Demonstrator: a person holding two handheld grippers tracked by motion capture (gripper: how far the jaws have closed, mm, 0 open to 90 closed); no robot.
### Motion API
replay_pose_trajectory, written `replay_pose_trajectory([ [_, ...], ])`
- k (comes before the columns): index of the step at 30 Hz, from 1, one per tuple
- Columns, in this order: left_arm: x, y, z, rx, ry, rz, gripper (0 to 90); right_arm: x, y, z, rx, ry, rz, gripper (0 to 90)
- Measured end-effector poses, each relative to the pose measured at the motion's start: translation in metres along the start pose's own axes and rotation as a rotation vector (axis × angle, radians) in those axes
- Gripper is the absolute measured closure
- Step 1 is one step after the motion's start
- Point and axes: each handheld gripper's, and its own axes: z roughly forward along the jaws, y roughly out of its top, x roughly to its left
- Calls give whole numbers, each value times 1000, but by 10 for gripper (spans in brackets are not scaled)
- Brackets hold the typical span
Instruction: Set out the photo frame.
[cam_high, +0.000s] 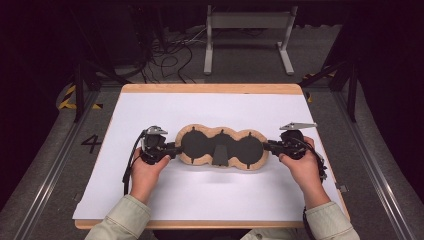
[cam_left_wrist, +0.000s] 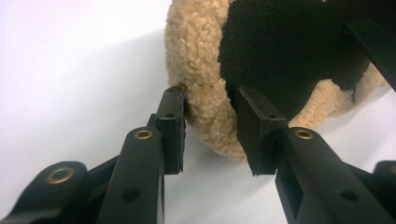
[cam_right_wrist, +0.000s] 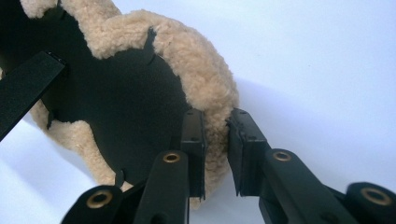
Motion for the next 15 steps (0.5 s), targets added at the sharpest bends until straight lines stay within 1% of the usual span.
replay_pose_trajectory([
  [1, 0, 0, 0, 0, 1, -3, 645, 0, 0, 0, -2, -3, -6, 778],
  [2, 0, 0, 0, -3, 3, 2, 647, 1, 0, -1, 0, -3, -7, 779],
  [3, 0, 0, -1, -12, 7, 2, 648, 2, 1, -2, 0, -4, -8, 779],
  [5, 0, 0, -2, -16, 2, 2, 650, 3, 1, -2, -4, -5, -10, 780],
  [6, 0, 0, -4, -33, 9, 5, 660, 4, 1, -4, -17, -7, -19, 784],
  [7, 1, 1, -5, -40, 11, 4, 660, 4, 1, -4, -17, -7, -19, 784],
  [9, 1, 1, -8, -73, 12, 4, 675, 7, 2, -4, -42, -19, -21, 789],
  [10, 1, 2, -10, -85, 16, 7, 679, 9, 4, -6, -72, -33, -37, 790],
  [11, 1, 2, -11, -90, 15, 11, 679, 9, 4, -6, -72, -33, -37, 790],
  [12, 2, 2, -11, -102, 13, 16, 681, 10, 4, -7, -84, -38, -43, 790],
  [13, 2, 2, -11, -104, 17, 26, 685, 11, 5, -10, -114, -52, -62, 790],
  [14, 2, 2, -9, -102, 26, 31, 686, 12, 5, -11, -128, -56, -71, 790],
  [15, 2, 1, -7, -100, 30, 45, 689, 12, 6, -12, -144, -62, -86, 790],
])
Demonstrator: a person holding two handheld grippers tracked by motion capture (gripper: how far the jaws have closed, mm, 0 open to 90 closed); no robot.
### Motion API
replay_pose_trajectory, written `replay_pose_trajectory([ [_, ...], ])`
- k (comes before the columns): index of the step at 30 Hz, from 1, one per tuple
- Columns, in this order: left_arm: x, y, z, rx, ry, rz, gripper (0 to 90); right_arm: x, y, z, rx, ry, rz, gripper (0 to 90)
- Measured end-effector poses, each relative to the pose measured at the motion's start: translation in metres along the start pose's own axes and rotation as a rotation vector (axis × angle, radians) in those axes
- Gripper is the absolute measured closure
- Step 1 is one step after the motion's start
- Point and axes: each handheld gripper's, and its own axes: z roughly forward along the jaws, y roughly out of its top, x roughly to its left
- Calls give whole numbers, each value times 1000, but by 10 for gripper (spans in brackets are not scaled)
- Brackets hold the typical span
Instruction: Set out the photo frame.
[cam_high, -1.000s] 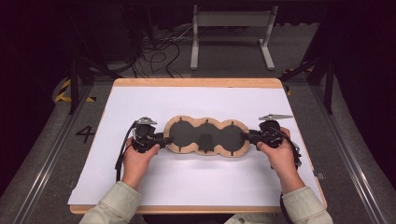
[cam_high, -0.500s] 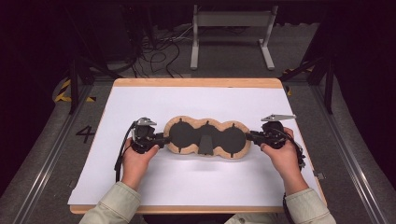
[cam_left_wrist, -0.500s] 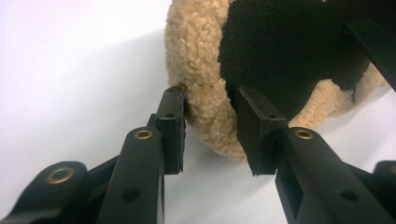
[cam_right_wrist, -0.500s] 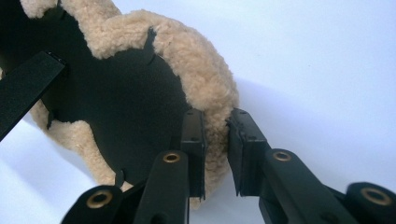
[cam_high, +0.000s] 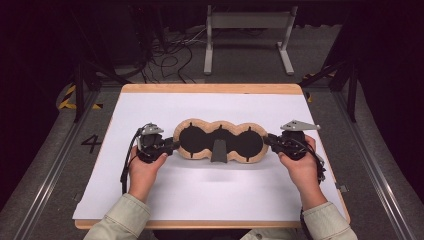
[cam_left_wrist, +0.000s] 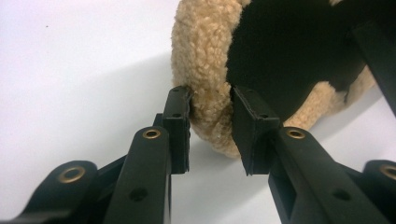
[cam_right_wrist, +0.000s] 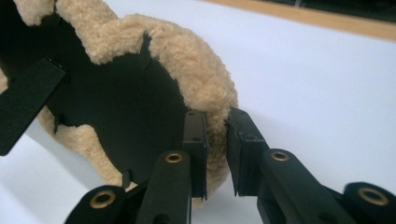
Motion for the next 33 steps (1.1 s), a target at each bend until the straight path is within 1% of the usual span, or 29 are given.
replay_pose_trajectory([
  [1, 0, -1, 2, 4, 7, 11, 689, 0, 0, 0, -7, -3, -10, 790],
  [2, 0, -3, 6, 16, 19, 29, 689, 1, -1, 0, -16, -11, -27, 790],
  [3, 0, -5, 10, 37, 28, 37, 689, 2, -2, 1, -21, -20, -47, 790],
  [4, -1, -8, 13, 56, 33, 29, 692, 2, -4, 3, -13, -21, -61, 790],
  [5, 0, -10, 13, 39, 27, 26, 694, 3, -7, 5, -2, -19, -64, 791],
  [6, 0, -11, 12, 37, 25, 17, 698, 3, -10, 7, 0, -30, -63, 790],
  [7, -1, -10, 11, 40, 22, 17, 701, 3, -13, 7, -14, -27, -62, 791],
  [9, -1, -10, 11, 41, 23, 23, 704, 3, -13, 4, -8, -16, -63, 791],
  [11, -3, -10, 9, 48, 30, 39, 705, 5, -14, 2, -13, -22, -77, 791],
  [13, -4, -10, 8, 49, 35, 44, 707, 5, -14, 1, -14, -17, -77, 790],
  [14, -5, -10, 6, 56, 32, 50, 707, 5, -14, 0, -11, -9, -79, 790],
  [15, -6, -11, 5, 57, 30, 46, 710, 5, -14, -2, -7, -1, -83, 789],
  [16, -5, -11, 3, 59, 25, 56, 713, 6, -14, -4, -3, 4, -89, 789],
  [18, -7, -13, -1, 65, 16, 55, 718, 7, -15, -8, 3, 16, -101, 788],
  [20, -6, -14, -4, 64, -2, 57, 723, 8, -16, -14, 13, 39, -109, 786],
  [22, -6, -16, -7, 63, -20, 49, 726, 9, -17, -18, 20, 58, -115, 784],
  [23, -7, -17, -9, 69, -25, 56, 727, 10, -18, -22, 30, 73, -121, 785],
  [26, -8, -18, -11, 71, -31, 55, 728, 11, -20, -25, 40, 90, -123, 786],
  [27, -9, -19, -12, 72, -28, 61, 729, 11, -22, -30, 53, 112, -127, 790],
  [29, -10, -20, -13, 73, -27, 70, 729, 12, -23, -31, 56, 117, -128, 791],
  [30, -11, -21, -14, 73, -27, 69, 731, 11, -24, -34, 64, 138, -135, 791],
  [31, -11, -22, -15, 78, -29, 73, 731, 11, -24, -34, 64, 138, -135, 791],
  [33, -12, -23, -16, 82, -34, 71, 731, 12, -25, -37, 83, 161, -140, 791],
])
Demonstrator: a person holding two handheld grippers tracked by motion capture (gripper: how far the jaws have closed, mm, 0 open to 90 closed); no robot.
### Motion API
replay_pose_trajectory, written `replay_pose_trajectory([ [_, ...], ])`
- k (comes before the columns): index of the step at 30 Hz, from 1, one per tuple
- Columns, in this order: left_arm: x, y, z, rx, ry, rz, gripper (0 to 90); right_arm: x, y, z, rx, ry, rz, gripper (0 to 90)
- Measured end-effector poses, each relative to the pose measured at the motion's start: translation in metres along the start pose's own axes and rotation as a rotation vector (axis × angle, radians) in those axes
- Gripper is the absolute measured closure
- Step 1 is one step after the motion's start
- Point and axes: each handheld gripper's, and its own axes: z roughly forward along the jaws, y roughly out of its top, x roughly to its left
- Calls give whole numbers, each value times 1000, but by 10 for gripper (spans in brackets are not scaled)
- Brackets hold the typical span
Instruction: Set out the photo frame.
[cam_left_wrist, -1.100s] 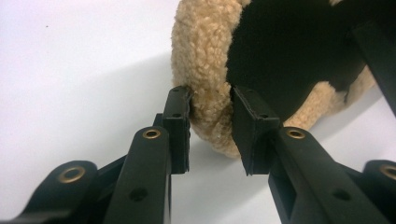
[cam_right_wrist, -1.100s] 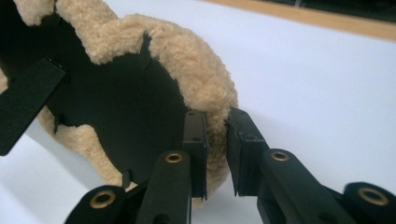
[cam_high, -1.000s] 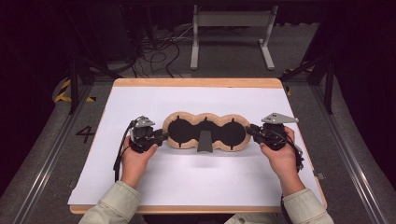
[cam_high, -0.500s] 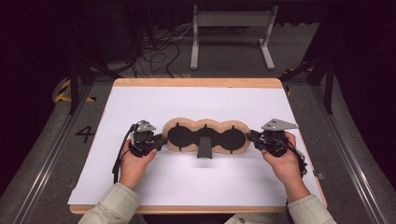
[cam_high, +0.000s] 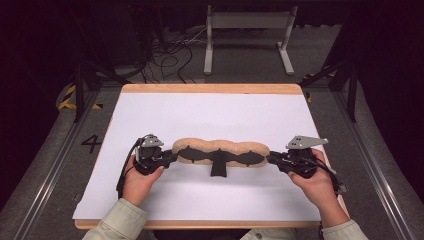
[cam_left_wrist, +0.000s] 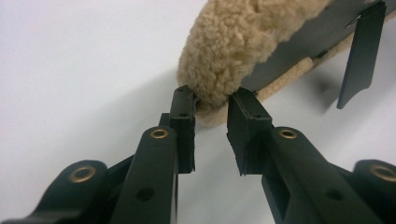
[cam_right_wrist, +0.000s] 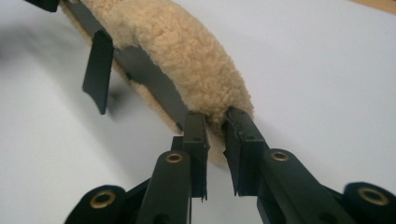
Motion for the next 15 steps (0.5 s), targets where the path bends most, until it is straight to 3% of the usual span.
replay_pose_trajectory([
  [2, 0, -2, -1, 0, -5, -13, 754, -1, -1, -2, 18, 32, 4, 791],
  [5, 2, -6, -1, -11, -38, -66, 756, -2, -2, -4, 31, 65, 13, 791],
  [10, -4, -10, -4, 0, -19, -39, 757, 0, -1, -7, 74, 98, -18, 790],
  [15, -1, -15, -4, 6, -51, -74, 750, -1, -1, -8, 82, 125, -5, 738],
])
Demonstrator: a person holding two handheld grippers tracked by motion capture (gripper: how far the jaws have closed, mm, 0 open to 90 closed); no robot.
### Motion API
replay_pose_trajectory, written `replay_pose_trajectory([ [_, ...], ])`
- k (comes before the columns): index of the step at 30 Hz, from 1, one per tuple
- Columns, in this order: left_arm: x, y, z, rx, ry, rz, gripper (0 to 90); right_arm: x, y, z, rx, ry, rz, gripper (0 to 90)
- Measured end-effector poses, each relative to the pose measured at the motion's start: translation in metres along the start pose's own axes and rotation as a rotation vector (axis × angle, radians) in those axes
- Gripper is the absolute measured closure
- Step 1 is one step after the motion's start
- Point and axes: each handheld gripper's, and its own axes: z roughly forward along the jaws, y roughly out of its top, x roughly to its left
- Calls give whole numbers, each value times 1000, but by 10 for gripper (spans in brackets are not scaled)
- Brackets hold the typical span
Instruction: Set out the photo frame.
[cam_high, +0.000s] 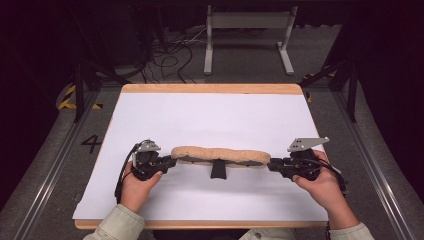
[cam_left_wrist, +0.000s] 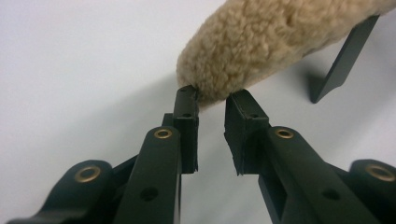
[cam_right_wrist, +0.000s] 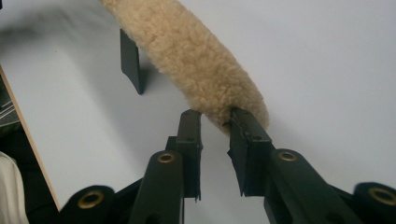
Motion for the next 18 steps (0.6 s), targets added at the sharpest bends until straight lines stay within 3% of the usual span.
replay_pose_trajectory([
  [5, -7, -5, -8, -7, 33, 29, 751, -1, 0, -3, -1, -9, -20, 735],
  [7, -11, -8, -12, -9, 36, 46, 757, -2, 0, -3, 23, -40, -32, 758],
  [10, -16, -10, -17, -20, 24, 60, 809, -6, -2, -2, 39, -68, -36, 787],
  [14, -26, -9, -21, -28, 1, 108, 862, -8, -4, -2, 56, -92, -50, 833],
  [18, -37, -6, -19, -26, -42, 141, 900, -10, -7, -2, 71, -117, -51, 900],
])
